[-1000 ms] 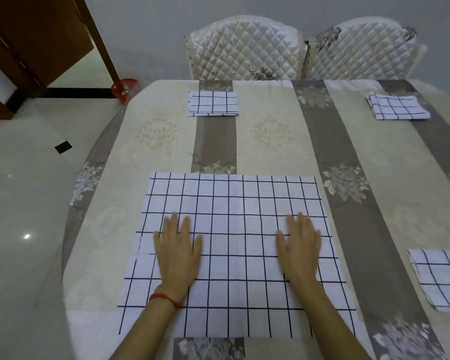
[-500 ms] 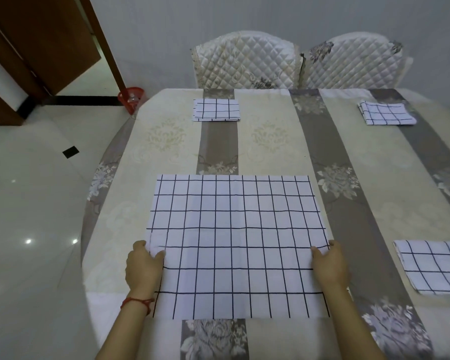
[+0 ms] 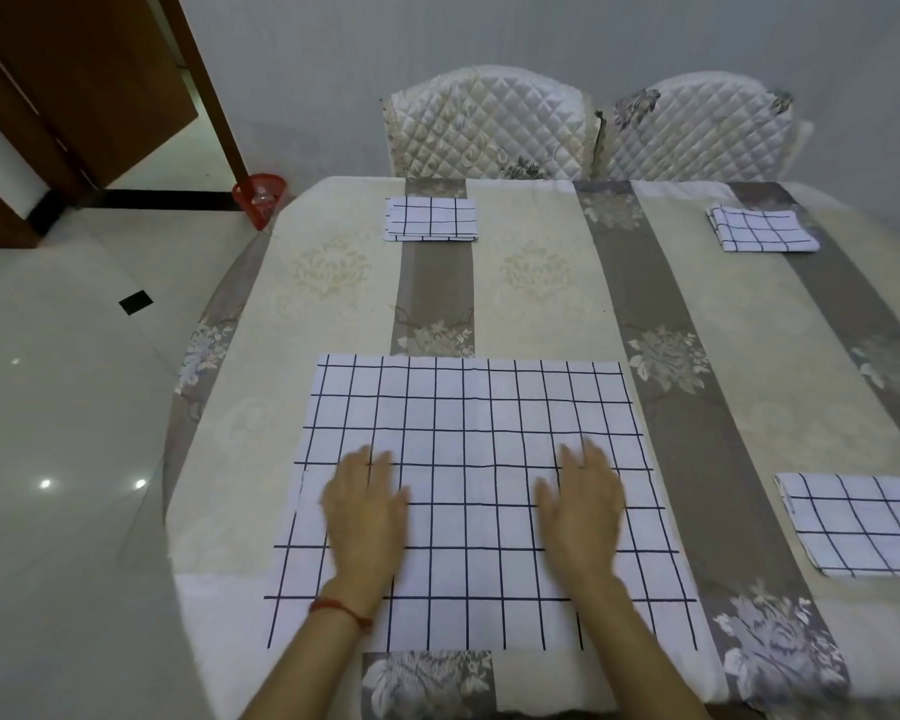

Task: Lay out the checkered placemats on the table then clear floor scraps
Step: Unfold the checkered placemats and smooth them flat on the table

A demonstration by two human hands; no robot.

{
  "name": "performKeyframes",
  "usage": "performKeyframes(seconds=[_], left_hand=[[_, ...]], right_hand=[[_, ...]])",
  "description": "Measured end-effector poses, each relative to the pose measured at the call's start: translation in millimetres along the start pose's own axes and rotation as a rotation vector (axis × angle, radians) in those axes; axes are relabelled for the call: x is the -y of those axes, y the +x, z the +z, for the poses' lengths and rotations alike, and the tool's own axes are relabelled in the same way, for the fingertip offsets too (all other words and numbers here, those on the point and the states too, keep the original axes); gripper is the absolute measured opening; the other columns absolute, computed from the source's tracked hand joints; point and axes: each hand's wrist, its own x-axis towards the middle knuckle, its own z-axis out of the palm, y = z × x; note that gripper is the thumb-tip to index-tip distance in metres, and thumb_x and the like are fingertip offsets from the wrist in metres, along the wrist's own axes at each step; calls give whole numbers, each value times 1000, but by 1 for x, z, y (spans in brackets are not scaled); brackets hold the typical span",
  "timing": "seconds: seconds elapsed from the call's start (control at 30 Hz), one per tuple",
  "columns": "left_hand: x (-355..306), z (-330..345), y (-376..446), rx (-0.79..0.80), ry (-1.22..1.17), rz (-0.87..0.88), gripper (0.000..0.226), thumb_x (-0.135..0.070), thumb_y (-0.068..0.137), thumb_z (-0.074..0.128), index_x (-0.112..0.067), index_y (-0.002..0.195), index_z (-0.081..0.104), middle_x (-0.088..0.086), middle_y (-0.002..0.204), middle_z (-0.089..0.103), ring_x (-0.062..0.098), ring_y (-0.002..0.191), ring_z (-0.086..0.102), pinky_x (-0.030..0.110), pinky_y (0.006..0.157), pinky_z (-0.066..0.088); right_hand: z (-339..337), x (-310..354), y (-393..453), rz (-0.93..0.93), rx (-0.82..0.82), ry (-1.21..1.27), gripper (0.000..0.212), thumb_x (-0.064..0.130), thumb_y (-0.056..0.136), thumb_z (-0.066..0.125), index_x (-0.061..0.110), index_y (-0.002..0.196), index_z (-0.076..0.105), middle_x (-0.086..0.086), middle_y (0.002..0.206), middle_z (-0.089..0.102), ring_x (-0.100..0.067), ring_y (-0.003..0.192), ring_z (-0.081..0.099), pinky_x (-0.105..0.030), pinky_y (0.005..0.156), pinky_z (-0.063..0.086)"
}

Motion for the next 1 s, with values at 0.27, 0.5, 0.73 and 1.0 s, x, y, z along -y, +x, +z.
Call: performKeyframes(seconds=[0.27,0.5,0.73,1.0], left_hand=[[-20,60,9,258,155,170,60,-48,96,6,-20,137,40,1,142,46,22,134,40,42,112,5],[-7,66,8,85,180,123,60,-52,94,5,-22,144,19,-2,151,25,11,144,-16,41,114,-7],[-5,68,8,70,150,119,58,-53,94,5,-29,146,4,-1,151,28,9,142,-20,42,114,-3],[-7,65,10,111,113,145,63,-54,93,3,-23,143,24,6,148,38,16,145,-5,43,114,-3]], right_hand=[[43,4,15,-177,258,-80,67,57,90,-5,28,145,20,6,156,12,-16,145,11,-37,115,-3],[15,-34,3,181,3,-48,56,39,96,23,10,143,30,-14,153,23,-30,143,17,-54,115,15],[32,-31,-20,-109,210,-75,63,60,89,-3,34,145,8,9,156,7,-7,143,-3,-30,114,-12],[-12,-90,-20,49,268,-74,77,65,79,-10,27,146,2,6,157,-2,-11,144,-6,-38,116,-8]])
